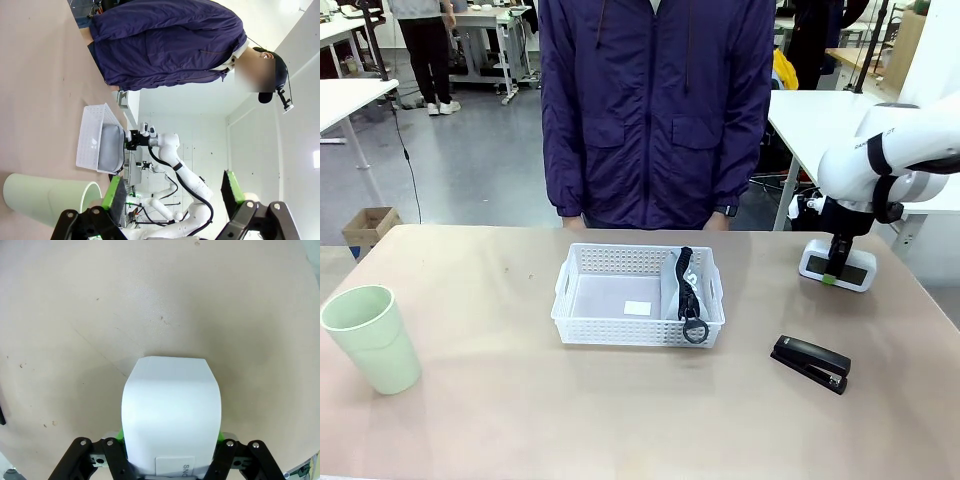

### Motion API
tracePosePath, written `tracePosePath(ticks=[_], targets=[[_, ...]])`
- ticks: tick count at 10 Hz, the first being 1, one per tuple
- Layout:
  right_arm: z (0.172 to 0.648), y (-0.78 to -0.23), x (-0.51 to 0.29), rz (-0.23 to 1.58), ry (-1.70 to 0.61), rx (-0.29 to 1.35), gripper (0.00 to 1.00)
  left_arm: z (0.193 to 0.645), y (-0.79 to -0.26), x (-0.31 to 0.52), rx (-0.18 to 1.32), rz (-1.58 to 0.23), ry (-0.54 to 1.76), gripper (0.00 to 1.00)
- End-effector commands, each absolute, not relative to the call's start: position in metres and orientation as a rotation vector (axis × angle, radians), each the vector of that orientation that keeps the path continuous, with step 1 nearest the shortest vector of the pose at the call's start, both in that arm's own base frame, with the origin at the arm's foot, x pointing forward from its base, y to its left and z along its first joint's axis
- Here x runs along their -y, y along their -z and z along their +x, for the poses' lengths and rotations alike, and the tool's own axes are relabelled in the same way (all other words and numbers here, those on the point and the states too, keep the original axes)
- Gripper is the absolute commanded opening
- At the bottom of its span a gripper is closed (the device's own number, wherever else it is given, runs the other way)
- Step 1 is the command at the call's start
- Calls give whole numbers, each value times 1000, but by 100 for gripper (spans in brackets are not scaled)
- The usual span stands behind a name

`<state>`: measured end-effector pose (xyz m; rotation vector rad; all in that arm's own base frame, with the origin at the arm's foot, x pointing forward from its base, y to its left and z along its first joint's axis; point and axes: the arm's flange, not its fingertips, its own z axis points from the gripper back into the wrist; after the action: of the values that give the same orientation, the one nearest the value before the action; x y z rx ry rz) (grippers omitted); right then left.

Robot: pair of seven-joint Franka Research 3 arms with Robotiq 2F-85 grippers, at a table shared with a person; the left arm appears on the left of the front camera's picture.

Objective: Efficiently arrange items inside the basket to fit them all.
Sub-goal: Pick up the Digital clock and place it inside the Organizing basket.

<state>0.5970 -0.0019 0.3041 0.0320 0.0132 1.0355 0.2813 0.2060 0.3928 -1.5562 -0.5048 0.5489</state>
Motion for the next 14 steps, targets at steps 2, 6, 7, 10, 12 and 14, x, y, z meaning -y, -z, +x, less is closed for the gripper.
tracePosePath(ticks=[2,6,7,10,12,14], targets=[[601,-301,3,68,-1016,-1,0,280,-394,-205,516,-1564,-534,100],[601,-305,4,101,-1019,-11,0,280,-394,-205,516,-1564,-534,100],[598,-317,4,121,-1012,-30,0,280,-394,-205,516,-1564,-534,100],[565,-388,-9,108,-906,-85,0,280,-394,-205,516,-1564,-534,100],[534,-427,-12,107,-889,-99,0,280,-394,-205,516,-1564,-534,100],[508,-443,-9,98,-884,-117,0,280,-394,-205,516,-1564,-534,100]])
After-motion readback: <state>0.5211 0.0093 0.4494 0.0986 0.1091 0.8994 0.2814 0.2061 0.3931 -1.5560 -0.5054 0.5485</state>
